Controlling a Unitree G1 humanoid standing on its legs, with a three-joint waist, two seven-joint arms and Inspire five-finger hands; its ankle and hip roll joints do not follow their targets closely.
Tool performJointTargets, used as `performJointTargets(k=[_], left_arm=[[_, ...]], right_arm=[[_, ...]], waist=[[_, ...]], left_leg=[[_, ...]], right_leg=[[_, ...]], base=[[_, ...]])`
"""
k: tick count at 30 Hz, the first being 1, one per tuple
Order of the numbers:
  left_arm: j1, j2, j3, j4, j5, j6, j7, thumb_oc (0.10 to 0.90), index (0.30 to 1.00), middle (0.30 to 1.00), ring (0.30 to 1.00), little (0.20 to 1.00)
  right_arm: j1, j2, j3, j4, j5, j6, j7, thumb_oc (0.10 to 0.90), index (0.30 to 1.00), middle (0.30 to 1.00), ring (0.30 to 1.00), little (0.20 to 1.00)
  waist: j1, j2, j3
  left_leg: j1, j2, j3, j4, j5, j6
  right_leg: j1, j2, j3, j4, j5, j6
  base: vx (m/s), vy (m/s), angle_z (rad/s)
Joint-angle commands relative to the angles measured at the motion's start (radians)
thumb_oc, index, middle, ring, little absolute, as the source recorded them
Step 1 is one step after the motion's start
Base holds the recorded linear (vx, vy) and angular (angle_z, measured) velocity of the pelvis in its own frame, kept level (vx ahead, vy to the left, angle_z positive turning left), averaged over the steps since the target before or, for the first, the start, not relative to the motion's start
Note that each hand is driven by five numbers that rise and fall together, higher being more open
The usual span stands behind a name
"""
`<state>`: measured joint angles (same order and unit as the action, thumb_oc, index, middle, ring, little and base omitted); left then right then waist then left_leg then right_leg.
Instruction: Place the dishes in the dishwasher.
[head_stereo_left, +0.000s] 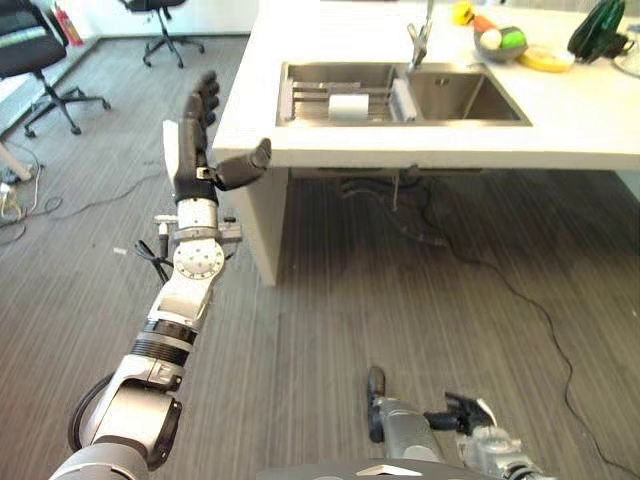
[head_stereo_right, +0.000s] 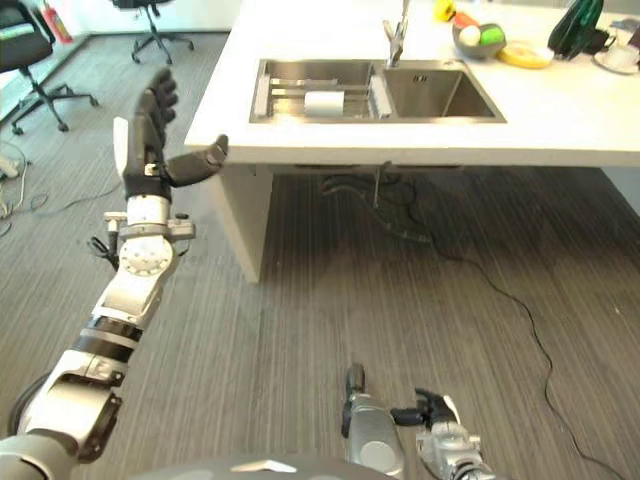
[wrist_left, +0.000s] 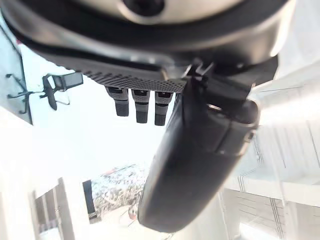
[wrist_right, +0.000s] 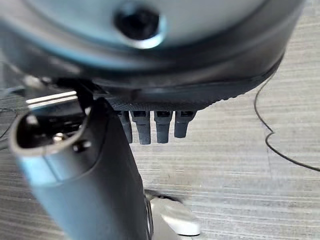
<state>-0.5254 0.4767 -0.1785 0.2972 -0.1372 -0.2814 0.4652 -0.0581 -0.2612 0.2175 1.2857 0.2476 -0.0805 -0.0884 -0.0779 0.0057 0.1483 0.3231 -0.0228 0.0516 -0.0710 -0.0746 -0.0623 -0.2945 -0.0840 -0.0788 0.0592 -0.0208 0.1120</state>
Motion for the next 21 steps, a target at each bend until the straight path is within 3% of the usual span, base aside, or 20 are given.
performJointTargets(k=[1, 3, 8, 11, 13, 15, 16, 18, 21], left_arm=[[-0.002, 0.027, -0.031, -0.095, 0.165, -0.006, -0.016, 0.8, 0.9, 0.9, 0.9, 0.9], [-0.012, 0.053, -0.046, -0.146, 0.287, 0.017, -0.041, 0.8, 0.9, 0.9, 0.9, 0.9], [0.008, 0.075, -0.036, -0.194, 0.306, 0.023, -0.093, 0.8, 0.9, 0.9, 0.9, 0.9], [-0.01, 0.069, -0.049, -0.205, 0.269, 0.022, -0.12, 0.8, 0.9, 0.9, 0.9, 0.9], [-0.056, 0.062, -0.082, -0.209, 0.276, 0.027, -0.133, 0.8, 0.9, 0.9, 0.9, 0.9], [-0.082, 0.065, -0.103, -0.214, 0.29, 0.028, -0.13, 0.8, 0.9, 0.9, 0.9, 0.9], [-0.101, 0.068, -0.117, -0.2, 0.308, 0.035, -0.135, 0.8, 0.9, 0.9, 0.9, 0.9], [-0.136, 0.075, -0.167, -0.159, 0.348, 0.051, -0.159, 0.8, 0.9, 0.9, 0.9, 0.9], [-0.153, 0.081, -0.189, -0.14, 0.378, 0.056, -0.157, 0.8, 0.9, 0.9, 0.9, 0.9]], right_arm=[[-0.004, 0.002, 0.009, -0.005, 0.014, -0.003, 0.009, 0.8, 0.9, 0.9, 0.9, 0.9], [0.032, 0.012, 0.013, 0.004, 0.001, 0.0, 0.022, 0.8, 0.9, 0.9, 0.9, 0.9], [0.015, 0.003, 0.048, 0.02, -0.027, 0.01, 0.05, 0.8, 0.9, 0.9, 0.9, 0.9], [-0.031, -0.017, 0.085, 0.013, -0.026, 0.013, 0.062, 0.8, 0.9, 0.9, 0.9, 0.9], [-0.061, -0.045, 0.086, 0.004, -0.025, 0.007, 0.059, 0.8, 0.9, 0.9, 0.9, 0.9], [-0.09, -0.061, 0.091, -0.002, -0.021, 0.007, 0.053, 0.8, 0.9, 0.9, 0.9, 0.9], [-0.103, -0.065, 0.094, -0.004, -0.017, 0.006, 0.053, 0.8, 0.9, 0.9, 0.9, 0.9], [-0.114, -0.065, 0.107, -0.007, -0.019, 0.007, 0.059, 0.8, 0.9, 0.9, 0.9, 0.9], [-0.111, -0.06, 0.114, -0.005, -0.025, 0.009, 0.064, 0.8, 0.9, 0.9, 0.9, 0.9]], waist=[[-0.022, -0.019, -0.021], [-0.036, -0.034, -0.057], [-0.033, -0.005, -0.103], [-0.019, 0.005, -0.085], [-0.002, -0.014, -0.037], [0.011, -0.027, -0.015], [0.02, -0.025, -0.014], [0.025, -0.016, -0.029], [0.027, -0.01, -0.033]], left_leg=[[-0.172, 0.042, -0.012, -0.016, -0.021, 0.01], [-0.14, 0.034, -0.031, -0.016, -0.048, 0.004], [-0.1, 0.091, -0.049, -0.015, -0.042, -0.027], [-0.211, 0.115, -0.078, 0.292, 0.029, -0.066], [-0.319, 0.12, -0.073, 0.544, 0.107, -0.081], [-0.382, 0.105, -0.04, 0.597, 0.102, -0.072], [-0.401, 0.09, -0.017, 0.552, 0.086, -0.064], [-0.426, 0.003, -0.002, 0.387, 0.017, -0.018], [-0.41, -0.019, -0.008, 0.296, 0.027, -0.004]], right_leg=[[0.08, -0.052, 0.087, -0.075, 0.116, 0.083], [0.132, -0.058, 0.113, -0.118, 0.149, 0.078], [0.205, -0.012, 0.115, -0.146, 0.141, 0.052], [0.275, 0.021, 0.113, -0.146, 0.09, 0.012], [0.324, 0.01, 0.091, -0.146, 0.069, -0.018], [0.346, 0.003, 0.087, -0.146, 0.049, -0.03], [0.356, 0.005, 0.091, -0.146, 0.042, -0.03], [0.37, 0.023, 0.106, -0.146, 0.037, -0.03], [0.378, 0.034, 0.113, -0.146, 0.035, -0.029]], base=[[0.43, -0.266, 1.1], [0.43, -0.295, 0.83], [0.24, -0.222, 0.07], [0.19, -0.294, -0.29], [0.12, -0.291, -0.04], [0.12, -0.178, 0.27], [0.24, -0.123, -0.18], [0.27, -0.049, -0.07], [0.13, 0.0, -0.11]])
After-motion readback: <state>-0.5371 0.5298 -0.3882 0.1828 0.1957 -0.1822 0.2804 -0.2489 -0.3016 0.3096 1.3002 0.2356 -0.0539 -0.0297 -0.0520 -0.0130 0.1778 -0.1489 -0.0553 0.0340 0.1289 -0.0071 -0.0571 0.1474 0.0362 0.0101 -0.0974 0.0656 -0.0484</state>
